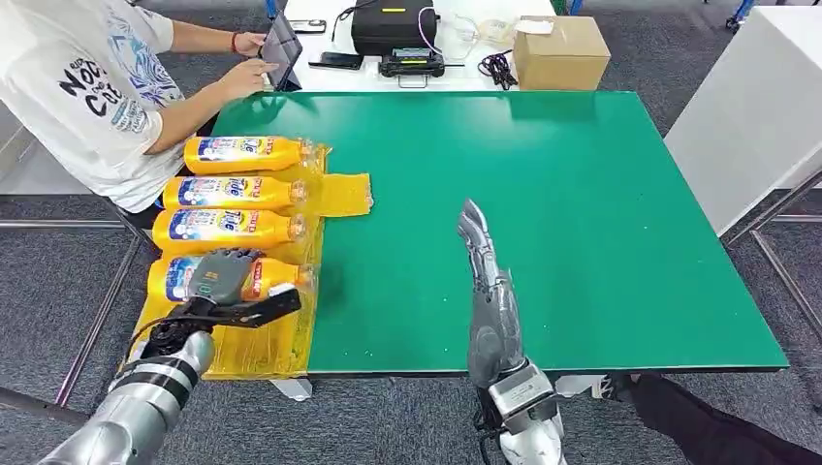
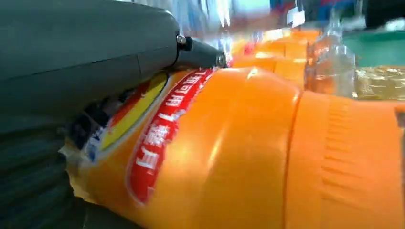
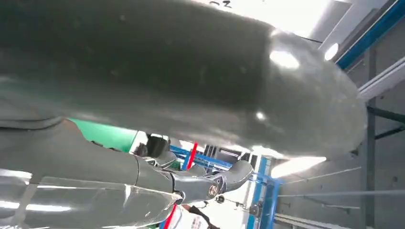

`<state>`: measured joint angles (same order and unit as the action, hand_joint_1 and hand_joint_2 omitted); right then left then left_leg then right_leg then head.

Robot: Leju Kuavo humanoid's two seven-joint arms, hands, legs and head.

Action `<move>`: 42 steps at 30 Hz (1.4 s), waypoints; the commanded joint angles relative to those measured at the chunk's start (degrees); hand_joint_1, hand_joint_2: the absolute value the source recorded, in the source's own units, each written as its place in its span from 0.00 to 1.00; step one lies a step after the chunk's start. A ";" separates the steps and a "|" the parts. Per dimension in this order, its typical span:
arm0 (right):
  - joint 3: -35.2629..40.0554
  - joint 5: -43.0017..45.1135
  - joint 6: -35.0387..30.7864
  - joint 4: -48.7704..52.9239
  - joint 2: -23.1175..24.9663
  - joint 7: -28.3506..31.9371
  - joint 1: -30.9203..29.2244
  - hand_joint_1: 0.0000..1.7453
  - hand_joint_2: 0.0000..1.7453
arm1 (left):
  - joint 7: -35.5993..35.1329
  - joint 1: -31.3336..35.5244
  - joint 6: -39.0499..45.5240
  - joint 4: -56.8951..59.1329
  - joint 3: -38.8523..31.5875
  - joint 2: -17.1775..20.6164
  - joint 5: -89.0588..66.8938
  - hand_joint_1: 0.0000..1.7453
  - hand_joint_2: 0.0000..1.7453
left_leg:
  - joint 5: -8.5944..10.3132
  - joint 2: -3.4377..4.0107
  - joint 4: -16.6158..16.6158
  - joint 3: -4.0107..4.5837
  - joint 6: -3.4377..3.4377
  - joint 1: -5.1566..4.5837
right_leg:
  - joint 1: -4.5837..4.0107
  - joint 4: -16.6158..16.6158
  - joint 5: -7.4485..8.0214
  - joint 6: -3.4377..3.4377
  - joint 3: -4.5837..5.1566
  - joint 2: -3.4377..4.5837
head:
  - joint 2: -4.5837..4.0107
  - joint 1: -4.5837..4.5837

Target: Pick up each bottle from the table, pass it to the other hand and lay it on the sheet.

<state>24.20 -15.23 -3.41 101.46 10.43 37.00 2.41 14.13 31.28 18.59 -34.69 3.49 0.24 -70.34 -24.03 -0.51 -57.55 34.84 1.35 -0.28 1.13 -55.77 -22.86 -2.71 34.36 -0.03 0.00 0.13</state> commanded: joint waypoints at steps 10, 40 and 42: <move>-1.44 0.85 0.89 -9.18 -0.35 -0.43 -3.33 0.00 0.00 | 6.71 -0.86 -12.20 6.18 -8.26 -0.65 14.55 0.00 0.00 | -0.07 0.21 0.12 -0.51 -0.10 0.03 | -0.04 0.13 0.01 0.14 -0.49 0.19 | 0.00 0.00; 1.01 0.89 -1.84 -13.78 0.39 -2.34 -3.32 0.00 0.00 | 22.30 -8.16 -10.88 -22.50 -20.84 -12.54 64.75 0.00 1.00 | -0.05 -0.11 -0.05 -0.48 -0.07 0.09 | -0.10 0.02 -0.08 0.12 -0.54 -0.16 | 0.00 -0.02; 1.43 0.38 -3.07 -14.29 0.58 -2.56 -3.20 0.00 0.00 | 23.65 -9.85 -6.51 -29.37 -19.04 -13.23 68.45 0.00 1.00 | -0.04 -0.12 -0.11 -0.30 -0.06 0.11 | -0.11 -0.01 -0.09 0.09 -0.37 -0.15 | 0.00 -0.04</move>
<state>23.89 -14.10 -4.22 91.02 11.19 35.32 0.03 34.61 25.34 0.84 -41.94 -14.38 -5.76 -11.47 -23.99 -0.52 -57.55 34.49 1.35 -0.29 1.15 -55.76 -22.86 -2.71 34.02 -0.04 0.00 0.09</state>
